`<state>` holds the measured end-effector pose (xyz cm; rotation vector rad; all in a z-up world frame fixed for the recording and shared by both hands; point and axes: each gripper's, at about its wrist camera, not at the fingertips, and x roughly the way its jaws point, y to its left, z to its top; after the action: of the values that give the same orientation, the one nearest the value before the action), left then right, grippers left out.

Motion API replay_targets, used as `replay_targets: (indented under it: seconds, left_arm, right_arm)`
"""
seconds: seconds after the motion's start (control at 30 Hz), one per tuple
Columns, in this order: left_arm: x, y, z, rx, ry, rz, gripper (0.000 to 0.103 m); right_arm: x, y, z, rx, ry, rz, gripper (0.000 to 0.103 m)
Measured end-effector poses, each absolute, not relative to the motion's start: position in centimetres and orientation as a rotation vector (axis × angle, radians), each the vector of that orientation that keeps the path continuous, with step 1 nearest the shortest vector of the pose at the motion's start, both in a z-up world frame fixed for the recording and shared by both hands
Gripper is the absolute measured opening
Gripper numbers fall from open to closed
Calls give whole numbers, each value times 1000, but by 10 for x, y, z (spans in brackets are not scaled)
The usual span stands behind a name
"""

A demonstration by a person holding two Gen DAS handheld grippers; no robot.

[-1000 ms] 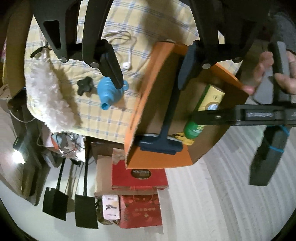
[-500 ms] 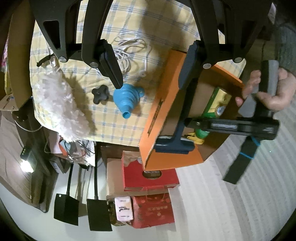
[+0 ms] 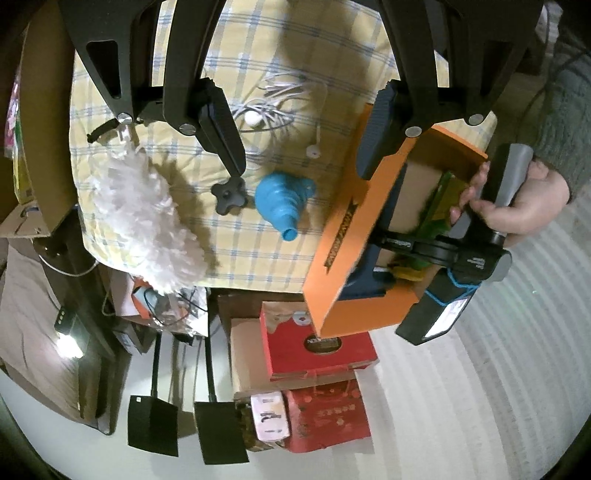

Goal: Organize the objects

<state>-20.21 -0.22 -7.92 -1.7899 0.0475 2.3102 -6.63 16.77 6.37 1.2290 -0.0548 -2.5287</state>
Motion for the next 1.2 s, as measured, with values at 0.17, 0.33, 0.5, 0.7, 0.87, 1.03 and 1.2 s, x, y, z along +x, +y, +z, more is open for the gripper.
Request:
replay_targets:
  seconds: [0.17,0.33,0.5,0.7,0.87,1.03,1.2]
  left_arm:
    - [-200,-2,-82,-1798,118,2277,28]
    - [-193,-21,-58,-1751,26,2383,80]
    - [-172,-52,-20,-1614,-219,2433,87]
    - [-148,-63,21,-1430,-295,2496,90]
    - [-137,-65,50,-1340,-227,2554,95]
    - [-113,-51,56,-1281,-162,2586,99]
    - [-96,-29,49,-1271,-140,2530,99]
  right_arm:
    - [-70,174,60,1242,-80,-2534,64]
    - [-68,172,61,1235,-75,-2532,64]
    - [-67,171,61,1234,-64,-2533,65]
    - [-65,176,64,1238,-73,-2541,68]
    - [-61,189,68,1232,-67,-2575,75]
    - [-58,208,71,1241,-72,-2613,76]
    - [-53,230,75,1244,-51,-2667,82]
